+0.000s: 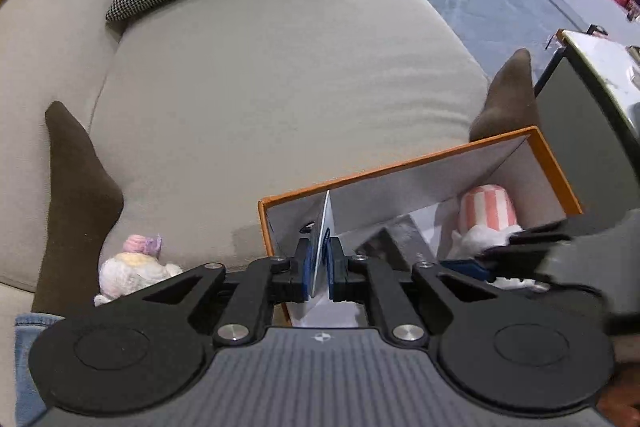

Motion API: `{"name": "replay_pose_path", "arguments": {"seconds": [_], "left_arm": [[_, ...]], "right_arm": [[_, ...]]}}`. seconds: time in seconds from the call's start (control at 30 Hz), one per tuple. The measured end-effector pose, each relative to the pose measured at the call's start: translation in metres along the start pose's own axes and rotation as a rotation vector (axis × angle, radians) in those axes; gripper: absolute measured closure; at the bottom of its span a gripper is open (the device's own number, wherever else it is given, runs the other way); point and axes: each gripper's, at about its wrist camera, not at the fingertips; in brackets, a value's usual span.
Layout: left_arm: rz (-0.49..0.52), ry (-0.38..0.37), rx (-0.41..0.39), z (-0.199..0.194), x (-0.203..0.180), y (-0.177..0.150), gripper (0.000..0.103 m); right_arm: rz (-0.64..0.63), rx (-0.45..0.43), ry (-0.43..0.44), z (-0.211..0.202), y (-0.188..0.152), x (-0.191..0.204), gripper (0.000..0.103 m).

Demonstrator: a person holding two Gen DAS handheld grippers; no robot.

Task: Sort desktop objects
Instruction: 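Lower the photo card and Vaseline packet into the shoebox and open both tools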

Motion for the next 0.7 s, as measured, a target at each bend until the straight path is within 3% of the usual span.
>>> {"name": "replay_pose_path", "arguments": {"seconds": [0.1,0.37,0.53,0.7], "left_arm": [[-0.029,-0.040,-0.039,-0.007,0.010,0.000,0.085],[-0.092,-0.086,-0.145,-0.041,0.036,-0.018,0.084],[-0.126,-0.071,-0.156,-0.051,0.050,-0.034,0.083],[-0.163,-0.079,-0.163,-0.055,0.063,-0.052,0.083]], "right_arm": [[0.027,0.008,-0.019,0.016,0.006,0.001,0.079],[0.057,0.003,-0.009,0.029,0.011,0.009,0.079],[0.057,0.009,-0.009,0.032,0.008,0.019,0.078],[0.026,0.019,0.007,0.028,0.004,0.026,0.071]]}}
Point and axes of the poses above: each gripper's, at about its wrist camera, not at the fingertips, and z roughly the way its jaws point, x to its left, y to its top, and after that the axes turned 15 degrees about z, right-handed
